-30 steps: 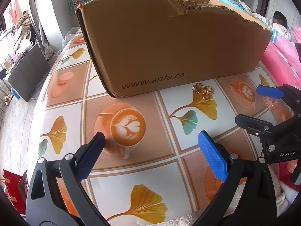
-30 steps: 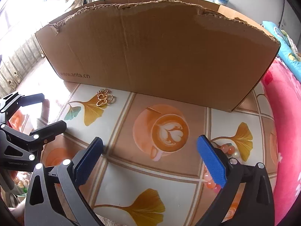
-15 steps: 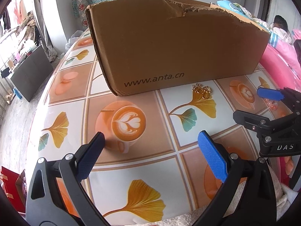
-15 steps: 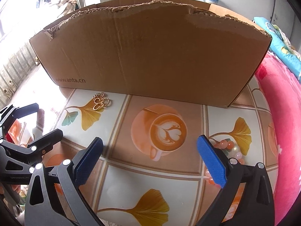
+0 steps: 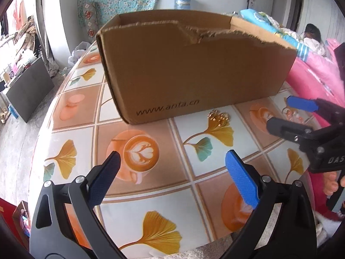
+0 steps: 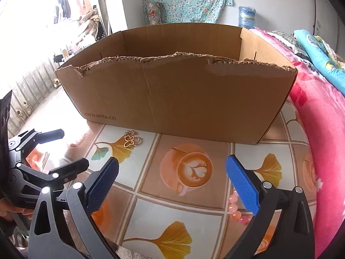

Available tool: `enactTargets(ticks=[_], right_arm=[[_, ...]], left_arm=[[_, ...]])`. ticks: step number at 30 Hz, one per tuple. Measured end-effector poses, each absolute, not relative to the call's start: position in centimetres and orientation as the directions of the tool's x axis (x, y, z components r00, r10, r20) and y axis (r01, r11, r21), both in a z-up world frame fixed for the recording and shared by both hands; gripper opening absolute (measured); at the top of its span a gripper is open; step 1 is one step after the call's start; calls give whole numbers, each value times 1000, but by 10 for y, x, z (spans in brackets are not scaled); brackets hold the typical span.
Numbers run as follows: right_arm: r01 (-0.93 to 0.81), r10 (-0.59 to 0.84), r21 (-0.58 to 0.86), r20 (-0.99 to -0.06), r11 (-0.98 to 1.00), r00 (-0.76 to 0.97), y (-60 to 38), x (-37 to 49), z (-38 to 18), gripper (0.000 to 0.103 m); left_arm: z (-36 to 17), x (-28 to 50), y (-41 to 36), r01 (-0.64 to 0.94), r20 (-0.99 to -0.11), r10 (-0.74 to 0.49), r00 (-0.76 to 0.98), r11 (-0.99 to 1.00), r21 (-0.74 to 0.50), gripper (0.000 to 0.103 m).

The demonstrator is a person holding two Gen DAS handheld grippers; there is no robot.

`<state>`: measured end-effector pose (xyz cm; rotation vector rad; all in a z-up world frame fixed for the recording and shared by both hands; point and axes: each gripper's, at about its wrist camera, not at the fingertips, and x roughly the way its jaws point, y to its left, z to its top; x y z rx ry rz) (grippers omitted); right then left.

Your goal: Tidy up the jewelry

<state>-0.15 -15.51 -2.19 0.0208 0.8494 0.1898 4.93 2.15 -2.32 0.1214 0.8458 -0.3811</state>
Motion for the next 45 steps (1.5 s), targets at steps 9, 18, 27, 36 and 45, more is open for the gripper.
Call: enactTargets(ticks=[9,18,27,36,45], right_arm=[[-173,255,188,-736,967,627,-161,8,-33,58],[-156,279,232,-748,960,603,-164,18,-41,57],[-141,288,256,-746,956,601,-164,22,-47,57],[-129,291,269,-746,955,600,-165,23,-48,57],[-132,294,269,-745,954,599,-164,25,-47,57]], left_arm=[[-15,59,-18,542,-722,-419,551,837,-72,45],[-32,69,-46,599,-754,-397,523,801,-6,26],[-36,77,-44,596,-769,-375,517,803,9,4],[-37,61,-45,623,-777,-379,503,782,22,4],[-35,42,-34,619,-791,-382,478,786,-5,4]])
